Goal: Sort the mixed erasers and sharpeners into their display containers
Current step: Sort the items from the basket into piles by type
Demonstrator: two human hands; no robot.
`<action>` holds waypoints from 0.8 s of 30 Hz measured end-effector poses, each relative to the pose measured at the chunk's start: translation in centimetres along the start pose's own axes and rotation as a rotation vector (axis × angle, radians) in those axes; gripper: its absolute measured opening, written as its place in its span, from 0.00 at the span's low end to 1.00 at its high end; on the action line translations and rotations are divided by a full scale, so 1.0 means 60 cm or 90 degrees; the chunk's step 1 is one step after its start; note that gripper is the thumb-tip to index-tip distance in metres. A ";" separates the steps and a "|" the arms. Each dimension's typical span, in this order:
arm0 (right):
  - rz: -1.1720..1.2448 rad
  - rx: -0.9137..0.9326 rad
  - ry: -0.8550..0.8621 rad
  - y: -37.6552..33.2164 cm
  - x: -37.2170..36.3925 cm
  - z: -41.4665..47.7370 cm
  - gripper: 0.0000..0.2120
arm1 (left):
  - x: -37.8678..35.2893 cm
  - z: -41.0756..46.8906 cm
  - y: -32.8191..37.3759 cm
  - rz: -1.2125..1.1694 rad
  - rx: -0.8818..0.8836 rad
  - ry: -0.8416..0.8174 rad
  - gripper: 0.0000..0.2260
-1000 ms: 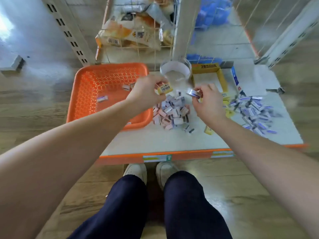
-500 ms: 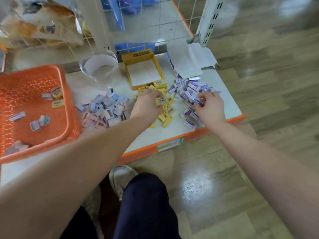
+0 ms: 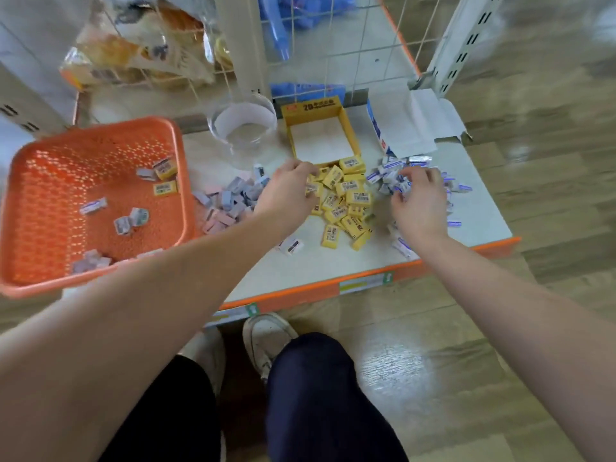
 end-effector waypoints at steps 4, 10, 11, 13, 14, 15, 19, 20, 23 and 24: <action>0.025 0.074 -0.032 -0.111 -0.030 0.005 0.15 | 0.111 -0.015 -0.097 0.088 0.023 0.034 0.16; 0.090 0.219 -0.106 -0.302 -0.101 0.001 0.12 | 0.231 -0.072 -0.265 0.098 0.121 0.116 0.21; 0.102 0.240 -0.118 -0.331 -0.115 -0.003 0.11 | 0.243 -0.080 -0.292 0.086 0.142 0.133 0.21; 0.123 0.280 -0.138 -0.386 -0.145 -0.012 0.10 | 0.261 -0.091 -0.342 0.055 0.183 0.162 0.21; 0.127 0.299 -0.147 -0.411 -0.160 -0.016 0.10 | 0.265 -0.094 -0.363 0.043 0.197 0.168 0.21; 0.128 0.316 -0.155 -0.434 -0.176 -0.021 0.10 | 0.267 -0.097 -0.379 0.034 0.208 0.169 0.20; 0.144 0.353 -0.175 -0.505 -0.236 -0.029 0.09 | 0.264 -0.093 -0.432 -0.003 0.240 0.162 0.21; 0.141 0.358 -0.188 -0.519 -0.252 -0.029 0.09 | 0.261 -0.090 -0.444 -0.013 0.246 0.160 0.21; 0.098 0.390 -0.219 -0.553 -0.295 -0.027 0.11 | 0.247 -0.079 -0.482 -0.034 0.266 0.147 0.22; 0.071 0.404 -0.223 -0.563 -0.306 -0.023 0.12 | 0.243 -0.074 -0.496 -0.045 0.276 0.144 0.22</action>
Point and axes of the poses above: each hand's wrist, its own z-axis towards the middle knuckle, its own x-axis out of the back of the hand, y = z × x, the point moved 10 cm from there along z, towards the middle knuckle, and after that the axes turned 12 degrees about x, right-handed, at the moved point
